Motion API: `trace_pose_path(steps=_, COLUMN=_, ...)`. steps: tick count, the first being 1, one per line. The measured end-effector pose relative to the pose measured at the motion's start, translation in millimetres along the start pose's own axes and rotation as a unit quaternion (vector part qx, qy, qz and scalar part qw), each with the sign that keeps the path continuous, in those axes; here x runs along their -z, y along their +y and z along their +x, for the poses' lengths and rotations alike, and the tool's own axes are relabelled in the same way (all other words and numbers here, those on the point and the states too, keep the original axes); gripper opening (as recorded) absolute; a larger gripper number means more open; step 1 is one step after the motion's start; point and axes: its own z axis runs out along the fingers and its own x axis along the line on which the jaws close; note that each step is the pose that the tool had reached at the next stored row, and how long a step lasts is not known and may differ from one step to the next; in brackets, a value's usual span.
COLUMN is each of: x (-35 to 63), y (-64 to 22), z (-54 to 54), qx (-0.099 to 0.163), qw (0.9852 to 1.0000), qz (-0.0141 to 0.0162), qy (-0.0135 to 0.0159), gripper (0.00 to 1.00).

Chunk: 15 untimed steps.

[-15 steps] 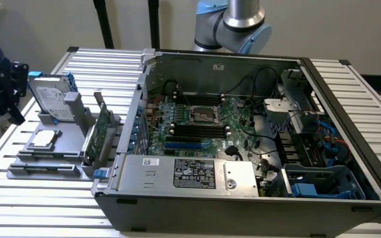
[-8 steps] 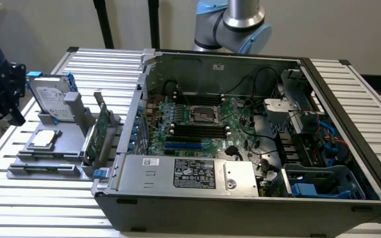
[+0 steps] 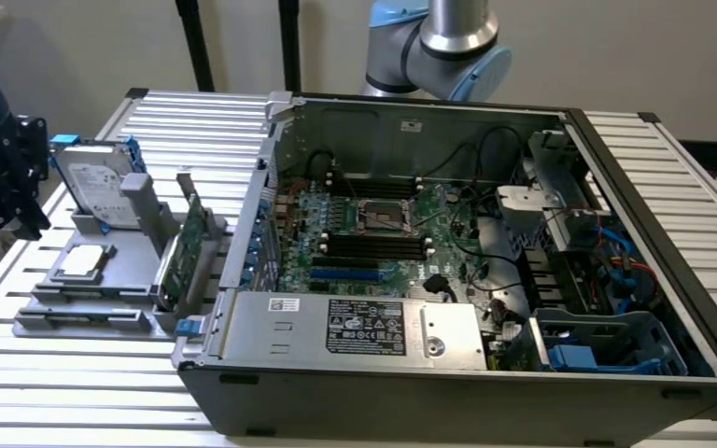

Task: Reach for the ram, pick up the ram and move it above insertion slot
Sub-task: 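Pick up the ram and move it above insertion slot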

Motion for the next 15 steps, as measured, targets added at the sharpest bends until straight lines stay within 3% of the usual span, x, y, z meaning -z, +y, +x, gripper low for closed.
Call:
trace_pose_path(steps=1, x=-0.1, y=0.0, z=0.0, qx=0.000, qw=1.0000, qz=-0.0001, qy=0.0000, gripper=0.18)
trace_pose_path(steps=5, x=-4.8, y=-0.2, z=0.0, qx=0.000, qw=1.0000, qz=0.0010, qy=-0.0002, gripper=0.37)
trace_pose_path(steps=15, x=-23.1, y=-0.8, z=0.5, qx=-0.003, qw=1.0000, qz=0.0030, qy=-0.0005, gripper=0.37)
